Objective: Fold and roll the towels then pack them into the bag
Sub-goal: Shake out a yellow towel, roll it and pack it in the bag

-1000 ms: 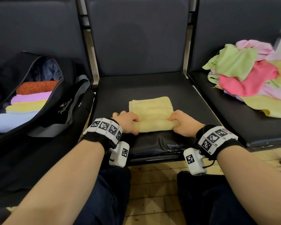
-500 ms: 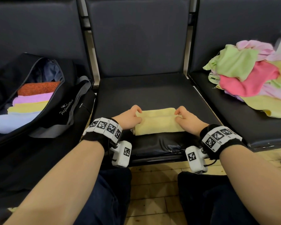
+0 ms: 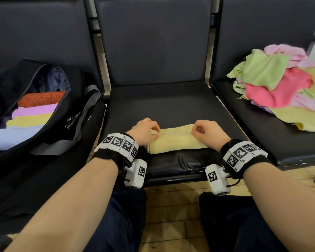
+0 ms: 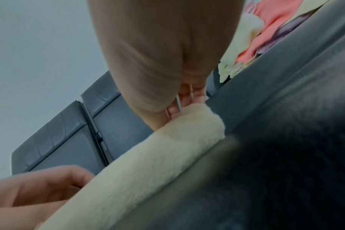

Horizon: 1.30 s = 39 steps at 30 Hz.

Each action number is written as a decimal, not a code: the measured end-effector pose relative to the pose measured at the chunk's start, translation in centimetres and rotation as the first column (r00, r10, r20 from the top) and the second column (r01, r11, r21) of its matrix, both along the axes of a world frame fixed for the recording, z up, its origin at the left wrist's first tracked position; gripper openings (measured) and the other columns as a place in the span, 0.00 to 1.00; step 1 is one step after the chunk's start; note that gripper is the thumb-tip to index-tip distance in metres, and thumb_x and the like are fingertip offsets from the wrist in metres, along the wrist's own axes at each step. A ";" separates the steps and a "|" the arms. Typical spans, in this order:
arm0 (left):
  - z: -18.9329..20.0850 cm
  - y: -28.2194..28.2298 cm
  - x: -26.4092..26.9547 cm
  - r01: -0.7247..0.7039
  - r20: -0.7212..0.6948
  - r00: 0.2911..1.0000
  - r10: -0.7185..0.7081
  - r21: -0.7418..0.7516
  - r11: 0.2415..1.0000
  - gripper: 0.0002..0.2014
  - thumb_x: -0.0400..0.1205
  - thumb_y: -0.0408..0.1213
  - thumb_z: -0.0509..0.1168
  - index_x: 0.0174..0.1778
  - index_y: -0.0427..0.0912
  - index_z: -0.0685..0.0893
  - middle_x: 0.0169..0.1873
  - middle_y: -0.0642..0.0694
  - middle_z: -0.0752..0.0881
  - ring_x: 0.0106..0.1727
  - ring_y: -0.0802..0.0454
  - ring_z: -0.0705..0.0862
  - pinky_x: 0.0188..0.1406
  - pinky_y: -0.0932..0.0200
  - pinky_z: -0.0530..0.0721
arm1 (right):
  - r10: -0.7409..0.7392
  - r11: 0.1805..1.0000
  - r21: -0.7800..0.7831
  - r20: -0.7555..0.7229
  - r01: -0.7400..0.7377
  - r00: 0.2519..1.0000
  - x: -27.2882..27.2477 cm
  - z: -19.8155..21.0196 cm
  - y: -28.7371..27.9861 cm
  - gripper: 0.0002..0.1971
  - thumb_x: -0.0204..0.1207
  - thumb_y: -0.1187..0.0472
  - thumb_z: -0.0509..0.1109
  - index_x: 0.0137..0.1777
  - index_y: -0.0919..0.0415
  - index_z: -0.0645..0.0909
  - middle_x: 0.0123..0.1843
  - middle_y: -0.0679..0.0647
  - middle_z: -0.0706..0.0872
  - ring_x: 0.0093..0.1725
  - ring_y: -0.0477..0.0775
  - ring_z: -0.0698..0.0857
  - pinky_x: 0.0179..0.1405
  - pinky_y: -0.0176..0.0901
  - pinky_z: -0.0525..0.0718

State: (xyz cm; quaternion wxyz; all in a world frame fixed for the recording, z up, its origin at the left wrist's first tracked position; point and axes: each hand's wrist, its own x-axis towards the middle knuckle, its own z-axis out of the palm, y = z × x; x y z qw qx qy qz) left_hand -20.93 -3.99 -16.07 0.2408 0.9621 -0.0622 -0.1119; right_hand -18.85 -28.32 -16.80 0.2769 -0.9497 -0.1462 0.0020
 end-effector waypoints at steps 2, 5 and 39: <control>0.2 -0.1 -0.2 0.000 0.038 0.999 0.002 -0.061 0.998 0.03 0.82 0.37 0.64 0.49 0.49 0.80 0.46 0.53 0.77 0.52 0.52 0.78 0.56 0.57 0.78 | -0.009 1.000 0.002 -0.054 0.010 0.998 -0.2 0.2 0.0 0.07 0.77 0.57 0.69 0.38 0.55 0.81 0.39 0.47 0.81 0.45 0.51 0.81 0.47 0.42 0.77; 0.3 -0.3 -0.4 -0.016 0.027 0.999 0.017 -0.037 0.999 0.12 0.80 0.51 0.67 0.48 0.46 0.84 0.45 0.53 0.83 0.49 0.55 0.82 0.51 0.60 0.81 | 0.000 1.000 0.000 -0.184 0.000 0.983 -0.4 0.6 -0.2 0.07 0.76 0.51 0.71 0.46 0.54 0.86 0.49 0.48 0.85 0.52 0.49 0.83 0.52 0.40 0.77; 0.3 -1.1 0.3 -0.081 -0.299 0.952 0.064 -0.045 0.996 0.21 0.88 0.44 0.47 0.78 0.50 0.70 0.64 0.43 0.80 0.52 0.45 0.80 0.32 0.60 0.78 | -0.134 0.991 -0.025 -0.311 0.133 0.941 0.5 0.3 -0.4 0.09 0.82 0.54 0.59 0.51 0.59 0.76 0.48 0.54 0.79 0.50 0.55 0.79 0.46 0.45 0.76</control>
